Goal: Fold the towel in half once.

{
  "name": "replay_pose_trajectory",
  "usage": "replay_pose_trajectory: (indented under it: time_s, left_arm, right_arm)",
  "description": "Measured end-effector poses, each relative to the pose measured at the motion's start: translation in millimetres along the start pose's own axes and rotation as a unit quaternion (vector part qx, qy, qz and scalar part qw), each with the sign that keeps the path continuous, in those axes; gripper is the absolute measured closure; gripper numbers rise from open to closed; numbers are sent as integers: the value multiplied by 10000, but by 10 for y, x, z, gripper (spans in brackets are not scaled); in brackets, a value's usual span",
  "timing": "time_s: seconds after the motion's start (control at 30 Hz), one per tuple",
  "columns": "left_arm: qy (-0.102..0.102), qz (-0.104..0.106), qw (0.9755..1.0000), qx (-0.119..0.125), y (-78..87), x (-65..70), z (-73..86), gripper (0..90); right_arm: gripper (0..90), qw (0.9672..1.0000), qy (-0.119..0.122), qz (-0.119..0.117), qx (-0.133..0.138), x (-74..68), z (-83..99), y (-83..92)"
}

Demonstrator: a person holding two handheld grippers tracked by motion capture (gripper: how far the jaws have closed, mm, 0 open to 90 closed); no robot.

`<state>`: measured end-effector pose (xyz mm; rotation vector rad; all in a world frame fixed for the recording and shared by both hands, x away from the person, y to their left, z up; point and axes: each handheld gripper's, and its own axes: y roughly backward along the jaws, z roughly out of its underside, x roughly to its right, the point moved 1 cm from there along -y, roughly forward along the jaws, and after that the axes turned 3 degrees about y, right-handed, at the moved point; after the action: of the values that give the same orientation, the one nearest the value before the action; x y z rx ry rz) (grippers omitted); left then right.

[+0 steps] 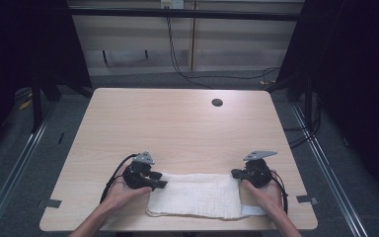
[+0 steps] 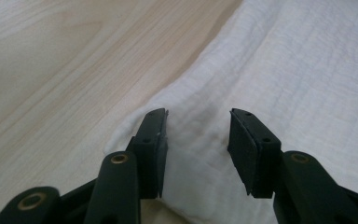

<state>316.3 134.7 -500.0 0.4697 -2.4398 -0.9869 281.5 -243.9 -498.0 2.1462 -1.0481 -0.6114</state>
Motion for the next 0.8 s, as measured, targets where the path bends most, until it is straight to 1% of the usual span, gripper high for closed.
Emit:
replay_pose_trajectory:
  time_s: [0.03, 0.07, 0.1, 0.17, 0.2, 0.23, 0.27, 0.3, 0.33, 0.37, 0.4, 0.43, 0.47, 0.5, 0.53, 0.57, 0.6, 0.63, 0.67, 0.7, 0.73, 0.77, 0.8]
  left_arm:
    - [-14, -21, 10000, 28, -20, 2, -21, 557]
    - [-9, 28, 10000, 29, -38, -3, -32, 557]
    - [-9, 28, 10000, 29, -38, -3, -32, 558]
    - [-31, -15, 10000, 37, -70, 7, -62, 558]
    - [-97, -76, 9999, -4, -89, 21, -88, 558]
    - [-167, -123, 9998, -13, -98, 27, -102, 558]
    - [-60, -21, 10000, 55, -110, 29, -133, 557]
    - [-38, 42, 10000, 68, -108, 18, -147, 554]
    - [-38, 42, 10000, 68, -108, 18, -147, 549]
    - [13, 57, 9998, 180, -92, -1, -159, 549]
    - [127, 59, 9995, 277, -43, -48, -174, 546]
    - [127, 59, 9995, 277, -43, -48, -174, 545]
    - [172, -3, 9994, 302, 7, -105, -195, 545]
    - [172, -3, 9994, 302, 7, -105, -195, 545]
    - [123, -14, 9994, 327, 68, -171, -243, 543]
    - [123, -14, 9994, 327, 68, -171, -243, 540]
    - [216, -12, 9985, 511, 144, -246, -298, 527]
    - [216, -12, 9985, 511, 144, -246, -298, 514]
    - [256, -60, 9981, 558, 178, -278, -308, 514]
    - [303, -65, 9975, 639, 212, -306, -308, 501]
    - [320, -16, 9969, 713, 251, -333, -290, 505]
    - [351, -7, 9964, 768, 268, -340, -274, 505]
    - [402, -27, 9959, 810, 293, -361, -218, 512]
  right_arm:
    - [884, 10000, -49, 10, 32, 34, -2, 21]
    - [885, 9999, -68, 76, 51, 68, -9, 38]
    - [885, 9999, -68, 76, 51, 68, -9, 38]
    - [885, 9998, -90, 94, 165, 150, -42, 56]
    - [885, 9996, -88, 162, 201, 184, -62, 50]
    - [884, 9995, -100, 253, 167, 219, -76, 28]
    - [871, 9994, -182, 229, 168, 225, -83, -12]
    - [830, 9995, -184, 228, 133, 214, -86, -20]
    - [830, 9995, -184, 228, 133, 214, -86, -20]
    - [745, 9995, -205, 205, 96, 205, -92, -30]
    - [619, 9995, -221, 187, 155, 178, -106, 2]
    - [619, 9995, -221, 187, 155, 178, -106, 2]
    - [582, 9994, -186, 73, 266, 109, -143, 70]
    - [582, 9994, -186, 73, 266, 109, -143, 70]
    - [573, 9990, -103, -138, 414, 8, -193, 129]
    - [573, 9986, -34, -241, 477, -38, -212, 146]
    - [577, 9977, 37, -402, 553, -132, -246, 162]
    - [577, 9977, 37, -402, 553, -132, -246, 162]
    - [576, 9968, 121, -525, 595, -204, -272, 163]
    - [577, 9962, 177, -582, 627, -283, -296, 162]
    - [578, 9940, 309, -814, 658, -421, -349, 138]
    - [578, 9940, 309, -814, 658, -421, -349, 138]
    - [577, 9924, 396, -984, 630, -502, -386, 97]
